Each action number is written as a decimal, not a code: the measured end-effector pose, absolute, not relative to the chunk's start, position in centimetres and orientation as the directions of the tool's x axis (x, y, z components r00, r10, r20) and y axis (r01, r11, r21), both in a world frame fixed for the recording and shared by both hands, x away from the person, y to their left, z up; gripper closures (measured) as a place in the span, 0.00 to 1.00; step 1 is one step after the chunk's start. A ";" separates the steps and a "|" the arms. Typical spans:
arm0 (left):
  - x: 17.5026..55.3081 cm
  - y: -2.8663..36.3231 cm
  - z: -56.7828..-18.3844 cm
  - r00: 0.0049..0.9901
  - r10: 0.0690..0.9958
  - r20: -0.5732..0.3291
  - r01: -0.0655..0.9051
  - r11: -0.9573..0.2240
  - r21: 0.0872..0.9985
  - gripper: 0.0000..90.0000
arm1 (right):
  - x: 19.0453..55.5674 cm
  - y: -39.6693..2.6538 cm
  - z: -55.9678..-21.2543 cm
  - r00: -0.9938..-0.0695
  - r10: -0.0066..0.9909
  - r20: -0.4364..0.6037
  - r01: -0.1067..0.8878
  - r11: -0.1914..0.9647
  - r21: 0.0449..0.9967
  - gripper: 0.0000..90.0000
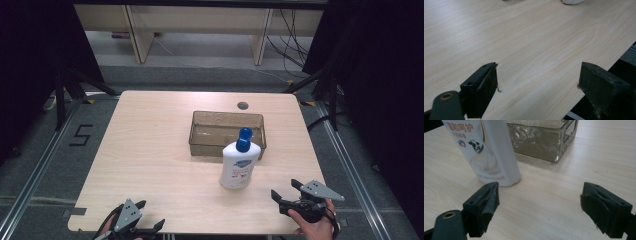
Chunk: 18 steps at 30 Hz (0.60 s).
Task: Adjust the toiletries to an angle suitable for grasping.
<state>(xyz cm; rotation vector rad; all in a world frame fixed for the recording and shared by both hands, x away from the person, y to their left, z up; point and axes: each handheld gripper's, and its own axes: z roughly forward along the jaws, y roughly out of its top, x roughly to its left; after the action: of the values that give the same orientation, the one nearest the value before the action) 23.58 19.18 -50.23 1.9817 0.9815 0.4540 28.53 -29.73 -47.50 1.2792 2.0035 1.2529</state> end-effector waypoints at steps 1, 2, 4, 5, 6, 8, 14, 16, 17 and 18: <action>23.6 19.2 -50.2 0.625 0.779 -0.048 0.468 -0.324 0.822 0.17 | 28.5 -29.8 -47.5 -0.466 0.881 0.088 0.470 0.162 0.868 0.18; 23.6 19.2 -50.2 0.624 0.780 -0.048 0.469 -0.325 0.822 0.17 | 28.6 -29.8 -47.5 -0.468 0.880 0.085 0.465 0.164 0.870 0.18; 23.6 19.3 -50.2 0.626 0.779 -0.042 0.469 -0.332 0.819 0.17 | 28.6 -29.7 -47.5 -0.466 0.879 0.095 0.471 0.155 0.869 0.18; 23.6 19.3 -50.2 0.625 0.779 -0.043 0.469 -0.331 0.819 0.17 | 28.6 -29.7 -47.5 -0.467 0.879 0.095 0.471 0.156 0.868 0.18; 23.6 19.3 -50.2 0.625 0.779 -0.043 0.469 -0.332 0.819 0.17 | 28.6 -29.8 -47.5 -0.468 0.879 0.092 0.468 0.159 0.869 0.18; 23.6 19.2 -50.2 0.625 0.779 -0.044 0.468 -0.329 0.820 0.17 | 28.6 -29.7 -47.5 -0.466 0.881 0.083 0.459 0.161 0.874 0.18; 23.6 19.3 -50.2 0.627 0.778 -0.035 0.469 -0.342 0.814 0.17 | 28.5 -29.5 -47.3 -0.469 0.878 0.092 0.463 0.155 0.873 0.19; 23.6 19.2 -50.2 0.626 0.779 -0.040 0.470 -0.336 0.816 0.17 | 28.5 -29.5 -47.3 -0.469 0.879 0.088 0.460 0.157 0.874 0.19; 23.6 19.2 -50.2 0.626 0.779 -0.040 0.469 -0.335 0.817 0.17 | 28.6 -29.5 -47.3 -0.469 0.879 0.086 0.458 0.159 0.874 0.20; 23.6 19.2 -50.2 0.627 0.778 -0.041 0.469 -0.335 0.818 0.17 | 28.6 -29.5 -47.2 -0.470 0.879 0.081 0.445 0.157 0.882 0.20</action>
<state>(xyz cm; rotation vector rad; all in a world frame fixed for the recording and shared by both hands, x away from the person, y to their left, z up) 23.58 19.25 -50.24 1.9924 0.9794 0.4568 28.57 -29.54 -47.20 1.2557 1.9842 1.2636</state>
